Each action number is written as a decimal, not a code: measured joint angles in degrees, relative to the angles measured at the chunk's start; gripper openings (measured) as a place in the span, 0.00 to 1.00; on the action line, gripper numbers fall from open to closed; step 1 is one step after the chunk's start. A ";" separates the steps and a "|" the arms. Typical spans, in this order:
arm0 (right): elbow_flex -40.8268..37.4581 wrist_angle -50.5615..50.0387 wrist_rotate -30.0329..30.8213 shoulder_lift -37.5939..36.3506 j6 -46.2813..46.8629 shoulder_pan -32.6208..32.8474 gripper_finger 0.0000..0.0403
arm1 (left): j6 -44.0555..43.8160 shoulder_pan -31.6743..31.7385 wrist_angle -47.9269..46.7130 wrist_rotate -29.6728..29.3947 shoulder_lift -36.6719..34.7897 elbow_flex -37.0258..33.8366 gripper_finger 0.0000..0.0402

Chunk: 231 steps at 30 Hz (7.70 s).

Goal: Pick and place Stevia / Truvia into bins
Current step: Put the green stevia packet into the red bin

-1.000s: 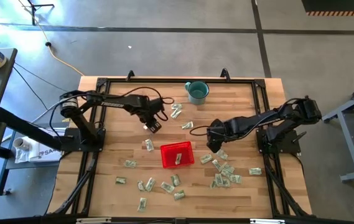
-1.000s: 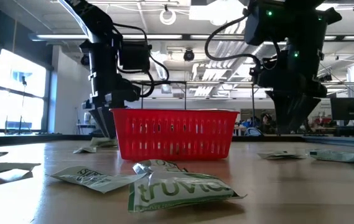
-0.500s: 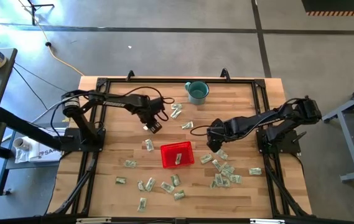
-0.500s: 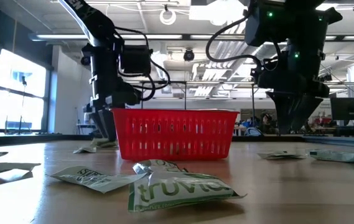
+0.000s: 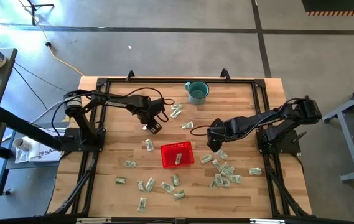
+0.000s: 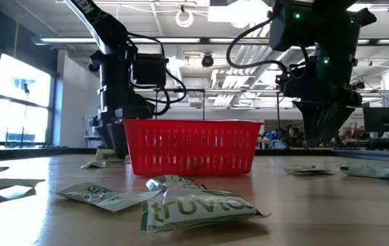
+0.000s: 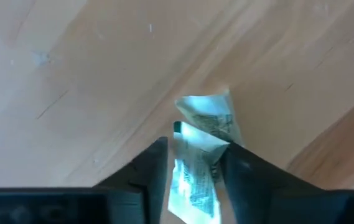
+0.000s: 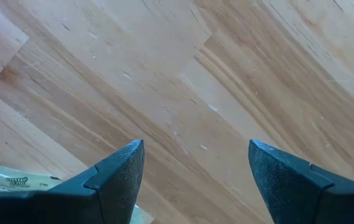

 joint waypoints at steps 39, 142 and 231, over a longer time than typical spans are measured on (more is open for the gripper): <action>-0.04 0.24 0.79 0.00 0.22 -0.02 0.69 | -4.34 -3.27 -9.58 -1.83 -6.38 0.00 0.36; -0.11 1.82 -1.04 0.01 1.29 12.01 0.69 | -25.02 -12.09 -3.85 -3.58 0.83 0.11 0.39; 1.66 7.19 -2.12 2.12 0.64 11.32 0.07 | -32.44 -34.41 -30.13 -16.21 -19.31 21.21 0.38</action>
